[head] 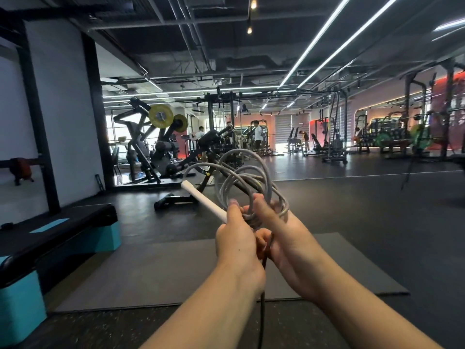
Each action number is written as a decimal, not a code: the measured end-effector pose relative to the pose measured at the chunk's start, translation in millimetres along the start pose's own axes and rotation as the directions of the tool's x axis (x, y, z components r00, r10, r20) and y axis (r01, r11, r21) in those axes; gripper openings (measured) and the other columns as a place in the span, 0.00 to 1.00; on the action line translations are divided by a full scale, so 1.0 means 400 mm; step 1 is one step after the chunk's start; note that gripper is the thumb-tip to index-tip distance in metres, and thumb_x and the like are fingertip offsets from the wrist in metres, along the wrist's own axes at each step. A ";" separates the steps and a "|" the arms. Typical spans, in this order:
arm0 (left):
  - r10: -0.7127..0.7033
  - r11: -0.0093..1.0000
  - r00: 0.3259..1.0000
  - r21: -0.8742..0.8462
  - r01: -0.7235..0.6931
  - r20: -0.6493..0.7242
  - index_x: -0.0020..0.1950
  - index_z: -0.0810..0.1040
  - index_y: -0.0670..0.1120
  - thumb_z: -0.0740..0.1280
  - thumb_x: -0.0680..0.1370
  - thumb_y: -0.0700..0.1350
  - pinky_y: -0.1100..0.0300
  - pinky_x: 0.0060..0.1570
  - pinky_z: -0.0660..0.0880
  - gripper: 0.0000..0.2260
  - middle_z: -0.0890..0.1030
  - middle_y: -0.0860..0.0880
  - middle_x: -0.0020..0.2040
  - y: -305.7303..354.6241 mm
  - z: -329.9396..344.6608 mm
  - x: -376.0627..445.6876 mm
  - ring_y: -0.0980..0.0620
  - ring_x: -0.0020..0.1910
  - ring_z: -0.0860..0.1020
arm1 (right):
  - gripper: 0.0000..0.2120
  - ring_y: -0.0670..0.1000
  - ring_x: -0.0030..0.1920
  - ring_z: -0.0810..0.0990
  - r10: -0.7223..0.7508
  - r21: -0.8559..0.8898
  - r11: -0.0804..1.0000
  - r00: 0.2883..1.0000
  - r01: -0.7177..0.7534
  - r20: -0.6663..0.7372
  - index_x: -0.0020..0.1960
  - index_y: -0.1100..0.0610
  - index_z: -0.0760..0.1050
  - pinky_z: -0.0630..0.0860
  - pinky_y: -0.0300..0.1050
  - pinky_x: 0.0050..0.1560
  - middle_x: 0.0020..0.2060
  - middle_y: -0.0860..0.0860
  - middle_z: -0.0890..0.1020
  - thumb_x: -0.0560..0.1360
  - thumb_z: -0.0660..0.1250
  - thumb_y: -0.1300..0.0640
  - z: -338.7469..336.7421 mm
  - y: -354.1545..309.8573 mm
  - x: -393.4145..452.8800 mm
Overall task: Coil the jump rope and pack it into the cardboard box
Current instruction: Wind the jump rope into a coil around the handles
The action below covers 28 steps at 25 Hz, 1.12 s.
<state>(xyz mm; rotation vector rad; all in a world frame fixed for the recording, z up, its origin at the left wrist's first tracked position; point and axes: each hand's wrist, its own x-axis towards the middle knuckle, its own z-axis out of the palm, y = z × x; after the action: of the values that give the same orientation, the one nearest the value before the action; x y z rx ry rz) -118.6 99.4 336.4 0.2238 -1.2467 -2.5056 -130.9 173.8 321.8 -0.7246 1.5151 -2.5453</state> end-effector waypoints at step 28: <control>0.396 -0.361 0.599 0.718 -0.595 0.696 0.78 0.55 0.61 0.74 0.68 0.54 0.48 0.74 0.62 0.43 0.68 0.54 0.75 0.140 -0.108 -0.015 0.51 0.74 0.66 | 0.12 0.48 0.20 0.65 0.024 -0.758 0.649 0.998 -0.064 -0.063 0.41 0.64 0.80 0.61 0.38 0.23 0.25 0.56 0.73 0.78 0.72 0.57 -0.092 -0.107 0.035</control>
<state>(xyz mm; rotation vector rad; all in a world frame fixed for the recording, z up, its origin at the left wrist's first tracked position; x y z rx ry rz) -88.1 37.9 355.0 -0.2442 -2.2939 -0.3058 -152.7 220.8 348.6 -0.6580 2.6147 -1.7964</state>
